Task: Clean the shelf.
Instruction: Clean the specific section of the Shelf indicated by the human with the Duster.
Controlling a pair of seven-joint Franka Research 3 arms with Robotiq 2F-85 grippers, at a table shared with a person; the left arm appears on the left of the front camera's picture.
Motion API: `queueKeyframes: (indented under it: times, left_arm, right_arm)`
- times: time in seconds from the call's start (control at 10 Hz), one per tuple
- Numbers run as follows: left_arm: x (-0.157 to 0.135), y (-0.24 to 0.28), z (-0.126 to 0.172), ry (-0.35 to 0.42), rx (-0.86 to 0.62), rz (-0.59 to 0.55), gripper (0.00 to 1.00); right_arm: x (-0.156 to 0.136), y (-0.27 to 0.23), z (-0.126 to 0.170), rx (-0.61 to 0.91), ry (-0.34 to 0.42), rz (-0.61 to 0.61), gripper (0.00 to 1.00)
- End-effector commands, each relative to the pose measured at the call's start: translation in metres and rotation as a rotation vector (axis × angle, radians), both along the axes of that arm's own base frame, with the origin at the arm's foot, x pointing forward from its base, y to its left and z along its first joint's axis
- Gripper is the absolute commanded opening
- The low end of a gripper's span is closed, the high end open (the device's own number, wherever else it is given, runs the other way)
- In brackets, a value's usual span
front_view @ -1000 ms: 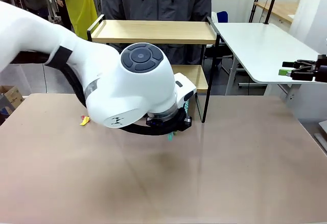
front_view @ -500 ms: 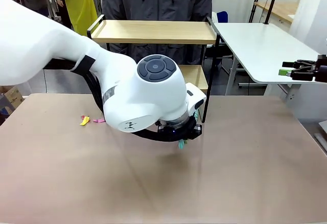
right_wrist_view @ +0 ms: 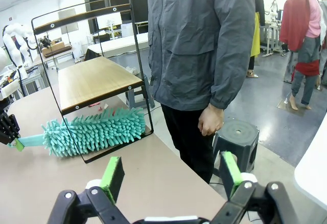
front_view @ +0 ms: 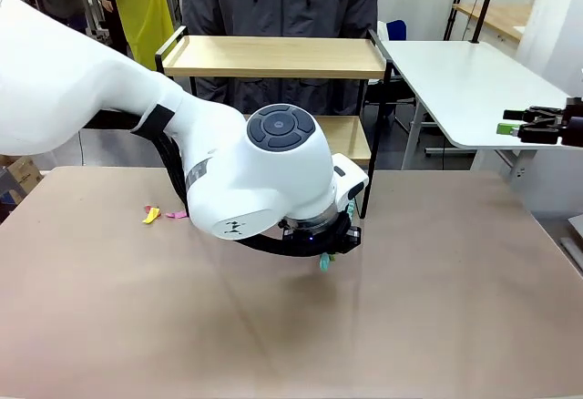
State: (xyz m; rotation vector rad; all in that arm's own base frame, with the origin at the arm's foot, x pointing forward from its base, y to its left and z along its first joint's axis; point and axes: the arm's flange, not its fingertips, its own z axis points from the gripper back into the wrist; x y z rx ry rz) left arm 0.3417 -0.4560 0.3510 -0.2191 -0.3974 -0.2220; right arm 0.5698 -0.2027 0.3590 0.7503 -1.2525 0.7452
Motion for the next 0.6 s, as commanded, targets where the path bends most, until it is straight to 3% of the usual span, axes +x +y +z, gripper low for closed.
queueKeyframes:
  times: [0.0,0.5]
  left_arm:
    - [0.002,0.001,-0.004,-0.004,0.044,0.028,0.13]
    - [0.012,0.049,-0.013,-0.019,0.132,0.167,0.13]
  right_arm:
    - [0.001,0.003,0.002,-0.005,-0.002,-0.003,1.0]
    - [0.001,0.003,0.002,-0.005,-0.002,-0.003,1.0]
